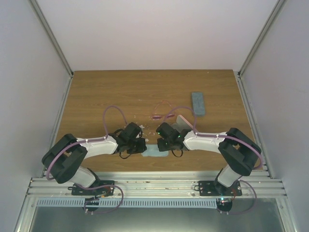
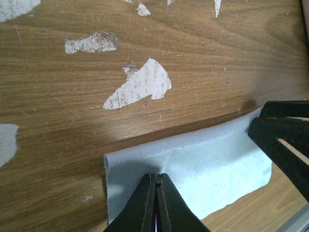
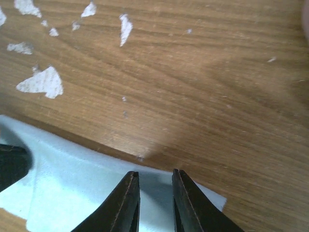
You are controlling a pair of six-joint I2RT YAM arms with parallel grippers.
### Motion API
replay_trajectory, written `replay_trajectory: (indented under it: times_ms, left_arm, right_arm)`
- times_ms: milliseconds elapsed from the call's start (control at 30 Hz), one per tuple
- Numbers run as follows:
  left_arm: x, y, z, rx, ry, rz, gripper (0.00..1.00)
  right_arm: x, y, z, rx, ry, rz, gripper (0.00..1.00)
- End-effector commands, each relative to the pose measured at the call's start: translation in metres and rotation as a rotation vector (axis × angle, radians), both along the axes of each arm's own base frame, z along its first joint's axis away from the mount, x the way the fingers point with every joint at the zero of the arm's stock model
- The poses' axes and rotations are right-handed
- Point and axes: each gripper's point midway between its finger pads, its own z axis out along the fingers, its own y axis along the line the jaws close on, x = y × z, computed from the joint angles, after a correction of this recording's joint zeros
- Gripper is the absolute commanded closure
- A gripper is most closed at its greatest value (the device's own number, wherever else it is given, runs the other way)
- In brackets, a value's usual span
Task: Organize the sunglasses
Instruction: Fold the glasses cleaning cloth at the center of the board, then pick up the glasses cleaning cloth from the center of the board.
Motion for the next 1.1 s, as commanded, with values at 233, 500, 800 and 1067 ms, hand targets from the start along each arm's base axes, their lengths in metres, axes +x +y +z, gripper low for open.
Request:
replay_trajectory:
  times_ms: [233, 500, 800, 1067]
  left_arm:
    - [0.000, 0.007, -0.001, 0.061, -0.014, -0.026, 0.91]
    - [0.004, 0.001, 0.024, 0.008, -0.056, -0.027, 0.83]
    - [-0.006, 0.024, 0.024, 0.052, -0.047, 0.070, 0.66]
    - [-0.015, 0.025, 0.004, 0.072, 0.003, 0.058, 0.67]
  right_arm:
    - [0.015, -0.059, 0.003, -0.275, -0.108, -0.165, 0.78]
    - [0.020, -0.043, 0.020, -0.190, -0.132, -0.136, 0.67]
    - [-0.006, -0.040, 0.013, -0.184, -0.062, -0.101, 0.59]
    - [-0.019, -0.032, -0.011, -0.168, 0.007, -0.057, 0.69]
